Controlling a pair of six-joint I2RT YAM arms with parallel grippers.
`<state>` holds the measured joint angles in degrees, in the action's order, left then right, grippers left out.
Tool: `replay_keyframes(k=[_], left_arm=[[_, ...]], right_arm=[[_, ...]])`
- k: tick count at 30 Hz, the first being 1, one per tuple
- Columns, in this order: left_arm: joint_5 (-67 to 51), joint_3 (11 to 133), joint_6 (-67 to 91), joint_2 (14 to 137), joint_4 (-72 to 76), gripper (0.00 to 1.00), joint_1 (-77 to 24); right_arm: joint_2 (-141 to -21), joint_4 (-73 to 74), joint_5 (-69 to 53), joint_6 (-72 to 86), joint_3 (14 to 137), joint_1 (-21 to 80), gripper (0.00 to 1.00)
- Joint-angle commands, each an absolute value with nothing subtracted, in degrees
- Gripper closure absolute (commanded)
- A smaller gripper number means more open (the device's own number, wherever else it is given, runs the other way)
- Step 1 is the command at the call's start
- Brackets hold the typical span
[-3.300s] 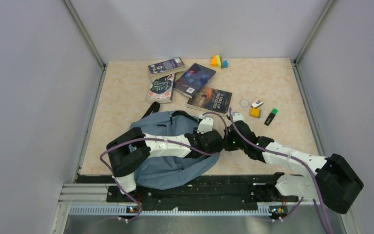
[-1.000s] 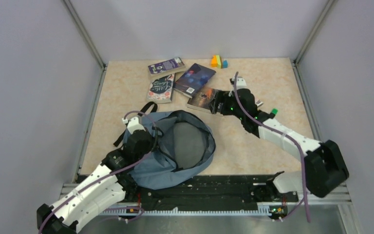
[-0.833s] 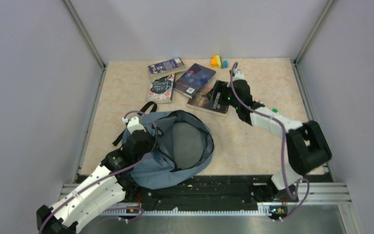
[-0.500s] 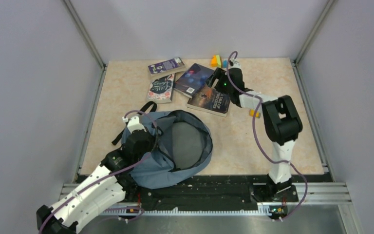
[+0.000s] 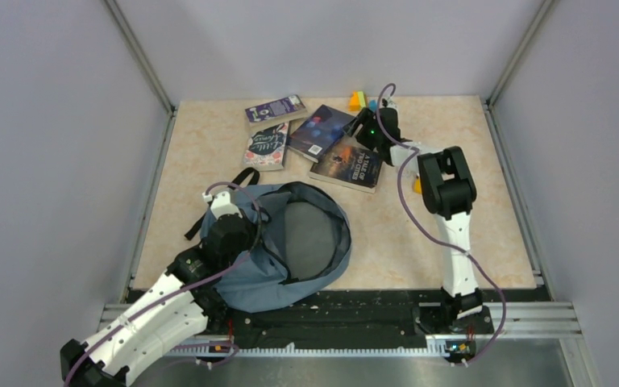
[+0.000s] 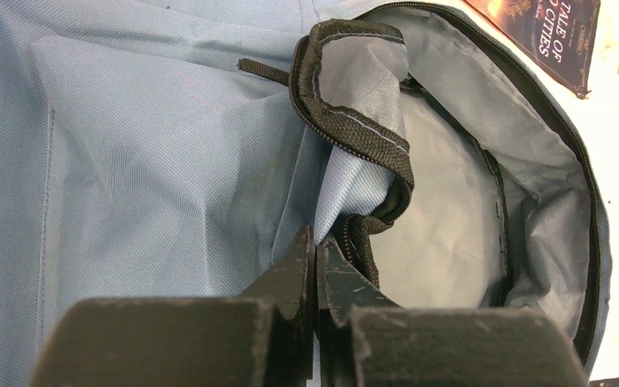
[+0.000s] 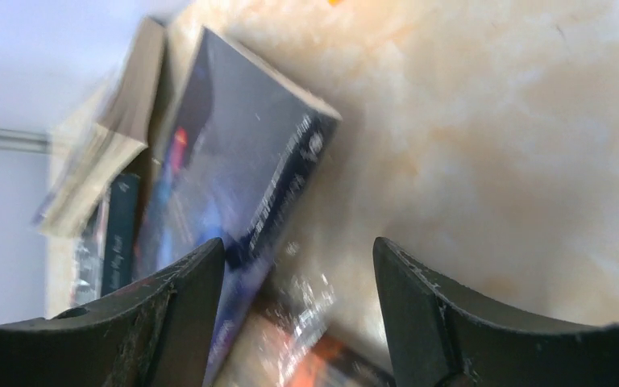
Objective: Pack the student bag
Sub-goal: Pick up the book from the center of the board.
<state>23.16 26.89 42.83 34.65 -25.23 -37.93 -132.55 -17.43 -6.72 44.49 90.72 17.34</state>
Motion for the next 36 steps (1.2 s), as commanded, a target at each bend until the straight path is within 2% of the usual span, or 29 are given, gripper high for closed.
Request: replay_keyframes(k=[1, 10, 18, 23, 31, 36], left_arm=[[23.8, 28.3, 42.4, 34.8, -21.2, 1.0, -37.7], [23.8, 28.3, 42.5, 35.3, -20.5, 1.0, -37.6], [23.9, 29.1, 42.1, 36.6, -20.6, 1.0, -37.6], [24.0, 29.0, 42.3, 36.8, -20.4, 1.0, -37.6], [24.1, 29.8, 41.8, 37.3, -21.3, 1.0, -37.5], [24.1, 30.4, 40.9, 36.4, -21.5, 1.0, -37.5]], right_arm=[[-136.9, -18.1, -9.7, 46.6, 97.1, 16.4, 0.33], [-144.2, -19.9, -14.6, 51.4, 105.1, 16.3, 0.35], [-149.2, -23.7, -19.2, 55.6, 110.1, 16.3, 0.46], [-148.4, -27.1, -19.4, 55.1, 108.7, 16.3, 0.62], [-143.8, -39.4, -20.8, 55.5, 101.4, 16.3, 0.98], [-136.3, -47.1, -21.3, 55.5, 92.3, 16.2, 1.0]])
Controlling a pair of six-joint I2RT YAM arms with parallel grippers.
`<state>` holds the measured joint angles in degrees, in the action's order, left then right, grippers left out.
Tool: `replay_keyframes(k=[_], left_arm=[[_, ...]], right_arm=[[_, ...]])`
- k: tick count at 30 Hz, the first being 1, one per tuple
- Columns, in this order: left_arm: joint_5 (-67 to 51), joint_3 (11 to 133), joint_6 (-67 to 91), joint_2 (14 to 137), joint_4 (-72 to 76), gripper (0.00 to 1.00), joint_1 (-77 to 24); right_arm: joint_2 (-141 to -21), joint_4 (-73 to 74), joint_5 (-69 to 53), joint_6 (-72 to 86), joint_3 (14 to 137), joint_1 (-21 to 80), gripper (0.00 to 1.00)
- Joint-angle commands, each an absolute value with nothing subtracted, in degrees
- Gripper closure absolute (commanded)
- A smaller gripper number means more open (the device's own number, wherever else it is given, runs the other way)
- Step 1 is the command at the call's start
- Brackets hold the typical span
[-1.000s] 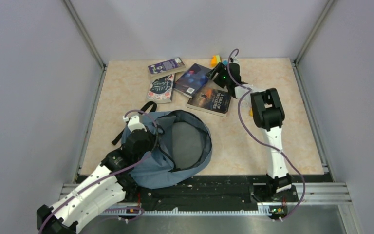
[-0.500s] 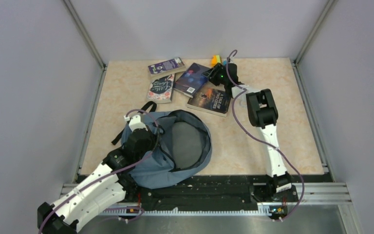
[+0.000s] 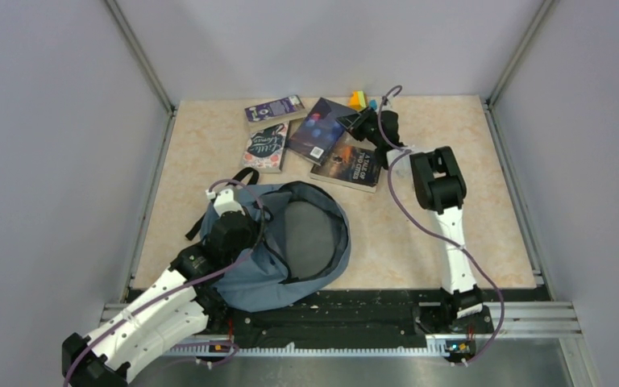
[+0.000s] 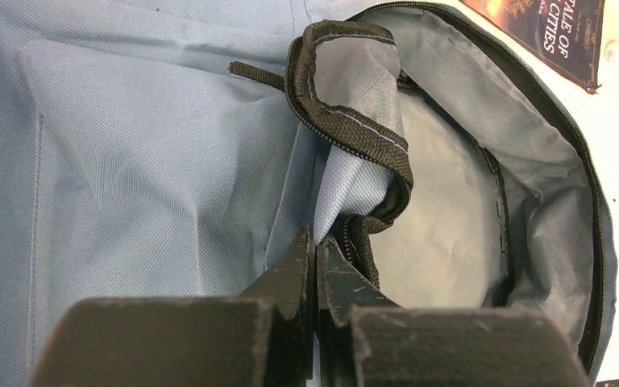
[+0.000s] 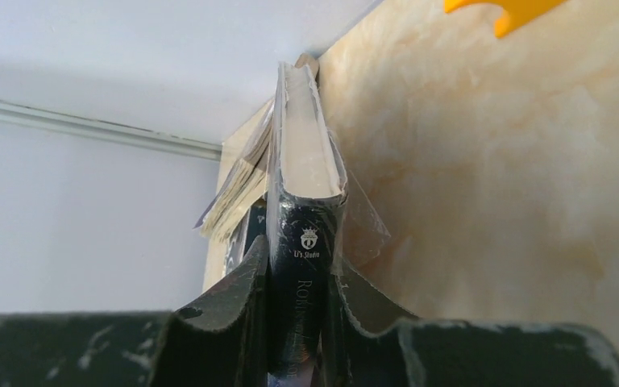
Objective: Pack the student bag
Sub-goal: Pick up the book from the center of the board, then place the book in the student bag.
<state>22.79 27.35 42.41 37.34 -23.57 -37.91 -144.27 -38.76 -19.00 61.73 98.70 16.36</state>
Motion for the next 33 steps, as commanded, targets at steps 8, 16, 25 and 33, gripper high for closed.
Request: replay_keyframes(k=[8, 16, 25, 33], left_arm=[[23.6, 31.1, 37.5, 33.5, -21.2, 1.0, -37.5], [24.5, 32.3, 36.5, 31.7, -23.4, 1.0, -37.5], [24.8, 32.4, 33.4, 27.3, -23.1, 1.0, -37.4], [23.8, 32.9, 32.1, 27.2, -22.4, 1.0, -37.5]], right_arm=[[-118.6, -53.5, -16.3, 52.6, 73.5, 15.3, 1.0], [-103.7, -51.5, -12.7, 47.1, 62.3, 15.1, 1.0], [-83.5, -46.7, -14.0, 47.3, 51.9, 15.2, 1.0], [-67.7, -36.4, -14.4, 46.9, 44.5, 20.1, 1.0]])
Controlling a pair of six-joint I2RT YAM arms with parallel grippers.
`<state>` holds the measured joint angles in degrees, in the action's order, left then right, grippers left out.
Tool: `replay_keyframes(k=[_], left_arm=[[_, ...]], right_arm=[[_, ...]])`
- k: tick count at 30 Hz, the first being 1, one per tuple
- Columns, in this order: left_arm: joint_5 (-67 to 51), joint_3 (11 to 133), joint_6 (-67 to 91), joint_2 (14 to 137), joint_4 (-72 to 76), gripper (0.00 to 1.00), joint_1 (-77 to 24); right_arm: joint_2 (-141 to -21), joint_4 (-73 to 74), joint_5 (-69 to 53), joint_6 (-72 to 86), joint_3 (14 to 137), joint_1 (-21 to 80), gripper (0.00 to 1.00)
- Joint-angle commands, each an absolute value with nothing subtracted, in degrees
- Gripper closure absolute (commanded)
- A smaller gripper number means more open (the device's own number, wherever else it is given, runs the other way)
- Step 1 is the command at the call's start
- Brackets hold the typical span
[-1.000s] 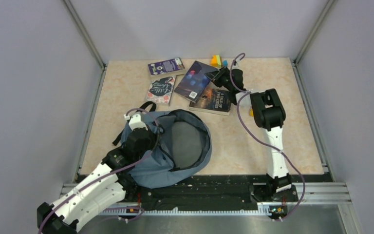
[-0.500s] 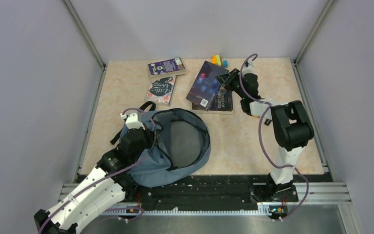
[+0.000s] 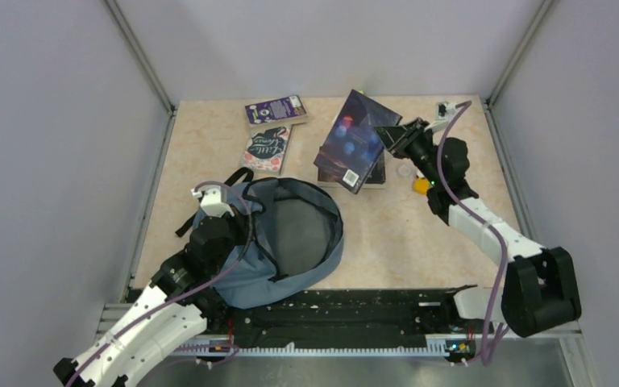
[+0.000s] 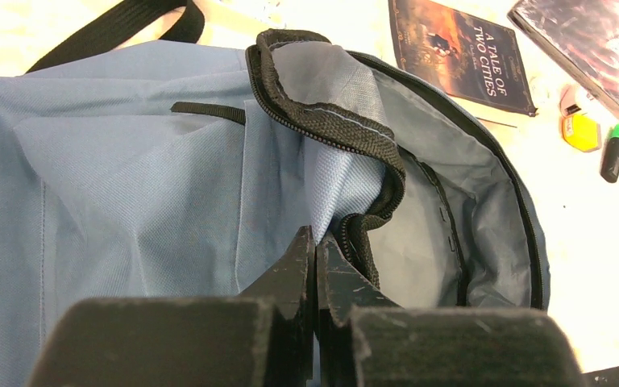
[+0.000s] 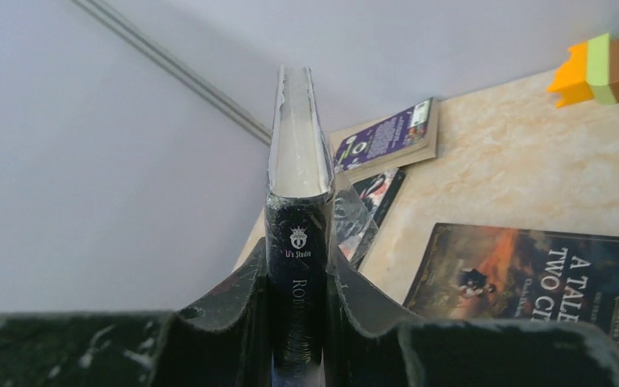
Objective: Pack the student bag
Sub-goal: Place the book in the student bag.
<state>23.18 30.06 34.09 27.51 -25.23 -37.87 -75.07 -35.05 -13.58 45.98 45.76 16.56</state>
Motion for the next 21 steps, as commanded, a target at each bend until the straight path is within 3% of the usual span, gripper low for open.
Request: replay_keyframes(k=[1, 8, 21], left_arm=[[23.6, 32.9, 31.8, 27.3, -22.0, 1.0, -37.4], [22.6, 33.7, 30.7, 28.8, -20.6, 1.0, -37.4], [18.2, 33.4, 29.2, 30.4, -12.7, 1.0, -37.4]], right_arm=[[-66.7, -34.9, -14.2, 46.9, 43.8, 21.6, 1.0], [-65.9, -33.9, -11.9, 50.0, 37.5, 31.7, 1.0], [-78.7, -36.6, -13.7, 63.1, 37.9, 44.8, 1.0]])
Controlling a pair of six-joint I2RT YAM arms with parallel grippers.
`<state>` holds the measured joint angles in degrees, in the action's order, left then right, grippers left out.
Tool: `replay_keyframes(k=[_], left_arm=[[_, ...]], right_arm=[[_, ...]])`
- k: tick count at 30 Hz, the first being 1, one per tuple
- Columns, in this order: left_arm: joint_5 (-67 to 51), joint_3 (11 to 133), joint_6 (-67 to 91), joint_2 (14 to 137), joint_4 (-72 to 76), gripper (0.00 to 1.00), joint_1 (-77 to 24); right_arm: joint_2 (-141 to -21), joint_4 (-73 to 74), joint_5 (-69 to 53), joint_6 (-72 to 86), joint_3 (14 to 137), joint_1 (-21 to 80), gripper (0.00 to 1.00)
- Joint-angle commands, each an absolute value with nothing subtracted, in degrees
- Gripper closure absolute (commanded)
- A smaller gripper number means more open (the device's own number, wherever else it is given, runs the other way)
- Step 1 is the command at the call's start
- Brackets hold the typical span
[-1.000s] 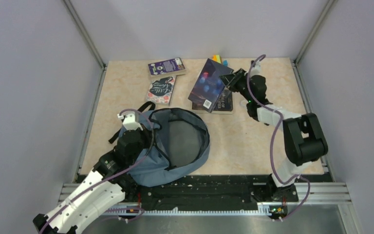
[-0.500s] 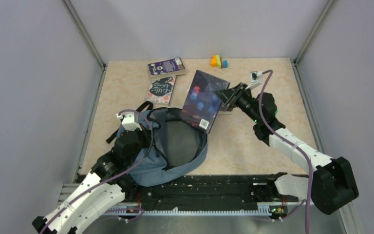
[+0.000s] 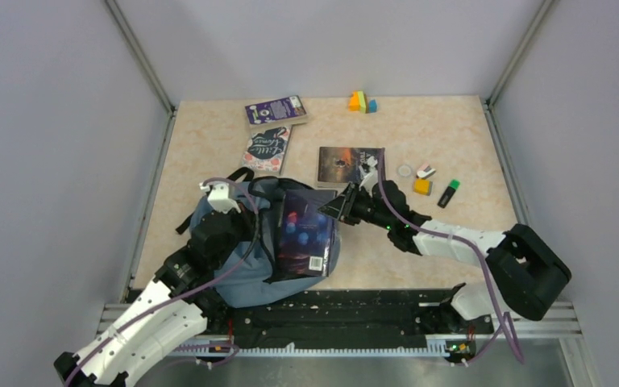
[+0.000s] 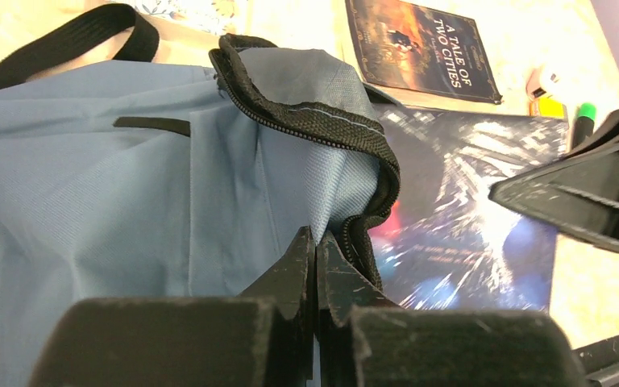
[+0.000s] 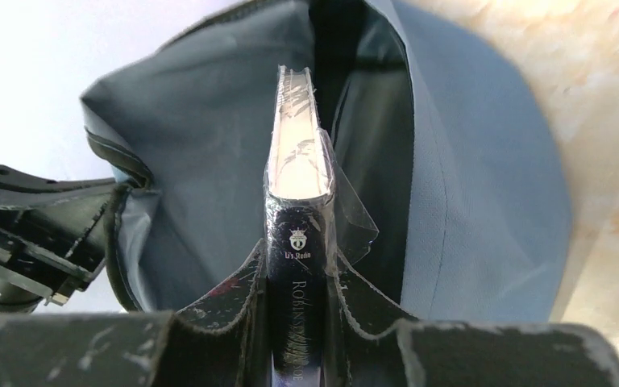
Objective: Pack the student bag
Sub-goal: Place the book in the student bag.
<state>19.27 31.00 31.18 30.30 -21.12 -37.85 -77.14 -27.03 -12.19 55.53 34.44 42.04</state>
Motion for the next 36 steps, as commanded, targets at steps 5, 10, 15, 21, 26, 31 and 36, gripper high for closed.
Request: replay_keyframes(k=[5, 10, 15, 21, 26, 31, 36], left_arm=[[16.6, 34.9, 26.8, 31.0, -11.6, 1.0, -37.5], [14.5, 35.3, 25.2, 31.3, -11.1, 1.0, -37.5], [13.8, 35.3, 24.9, 31.8, -10.8, 1.0, -37.4], [13.3, 34.9, 25.0, 31.9, -8.9, 1.0, -37.4], [12.3, 34.8, 25.6, 32.6, -6.3, 1.0, -37.4], [11.4, 36.3, 25.1, 33.9, -4.5, 1.0, -37.4], [10.8, 36.4, 25.3, 35.2, -4.4, 1.0, -37.5]], right_arm=[[-81.7, -36.9, -14.6, 68.3, 39.9, 45.4, 1.0], [-82.3, -36.2, -13.2, 70.7, 41.9, 45.4, 1.0], [-83.7, -35.3, -13.4, 71.0, 46.3, 45.4, 1.0], [-88.1, -37.7, -14.1, 72.7, 47.8, 46.3, 1.0], [-90.5, -35.8, -11.6, 71.1, 47.9, 48.1, 1.0], [-93.3, -34.5, -9.3, 69.3, 47.8, 49.5, 1.0], [-94.7, -36.2, -11.3, 70.8, 49.5, 49.6, 1.0]])
